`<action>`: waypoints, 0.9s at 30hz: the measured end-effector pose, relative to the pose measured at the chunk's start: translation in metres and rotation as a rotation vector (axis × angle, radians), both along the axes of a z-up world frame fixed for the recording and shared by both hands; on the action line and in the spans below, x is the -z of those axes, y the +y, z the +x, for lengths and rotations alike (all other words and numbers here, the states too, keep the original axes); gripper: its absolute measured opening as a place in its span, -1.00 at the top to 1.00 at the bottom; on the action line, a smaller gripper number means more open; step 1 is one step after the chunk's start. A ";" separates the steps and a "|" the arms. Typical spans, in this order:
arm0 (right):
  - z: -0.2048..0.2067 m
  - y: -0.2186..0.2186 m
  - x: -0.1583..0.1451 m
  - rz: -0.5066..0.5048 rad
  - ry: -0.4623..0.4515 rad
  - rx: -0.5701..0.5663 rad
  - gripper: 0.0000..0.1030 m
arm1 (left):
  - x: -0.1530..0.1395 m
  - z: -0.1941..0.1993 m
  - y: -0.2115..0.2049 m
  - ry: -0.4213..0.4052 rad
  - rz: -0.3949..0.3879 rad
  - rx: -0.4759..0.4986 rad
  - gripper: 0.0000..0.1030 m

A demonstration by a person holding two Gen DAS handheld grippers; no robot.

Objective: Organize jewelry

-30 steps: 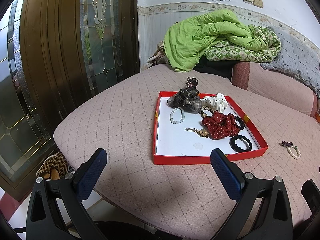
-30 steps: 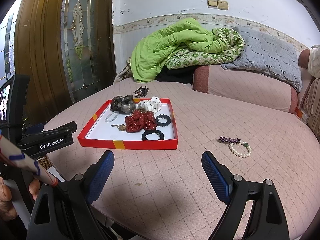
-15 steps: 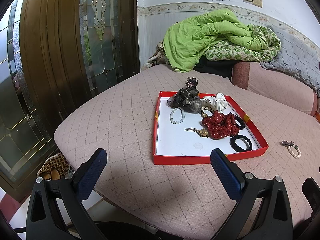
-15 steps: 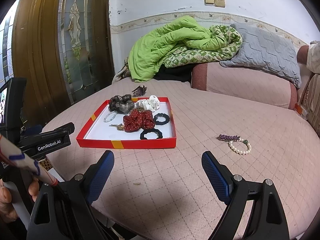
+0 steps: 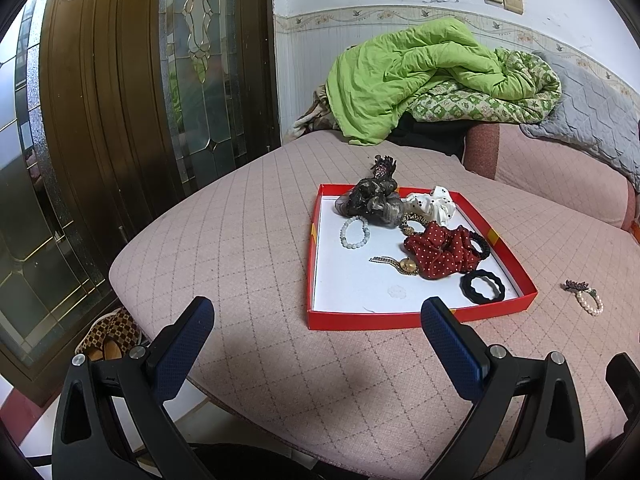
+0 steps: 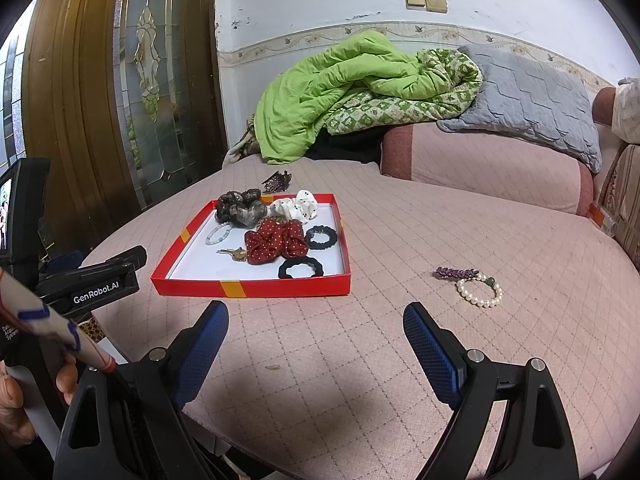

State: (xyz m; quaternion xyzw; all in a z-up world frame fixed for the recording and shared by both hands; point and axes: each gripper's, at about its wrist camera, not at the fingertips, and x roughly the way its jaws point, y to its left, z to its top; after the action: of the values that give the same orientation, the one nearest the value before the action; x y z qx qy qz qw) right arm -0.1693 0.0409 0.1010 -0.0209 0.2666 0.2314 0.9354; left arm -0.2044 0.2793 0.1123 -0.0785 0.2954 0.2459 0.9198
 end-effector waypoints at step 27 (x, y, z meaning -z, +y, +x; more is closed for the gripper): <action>-0.004 -0.049 -0.004 0.052 0.020 0.098 -0.79 | 0.001 0.012 -0.005 0.102 0.116 0.096 -0.99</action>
State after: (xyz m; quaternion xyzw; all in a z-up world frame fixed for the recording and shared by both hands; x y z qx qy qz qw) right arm -0.1736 -0.0077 0.1047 0.0189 0.2706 0.1922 0.9431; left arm -0.1926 0.2739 0.1112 0.0017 0.3308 0.2221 0.9172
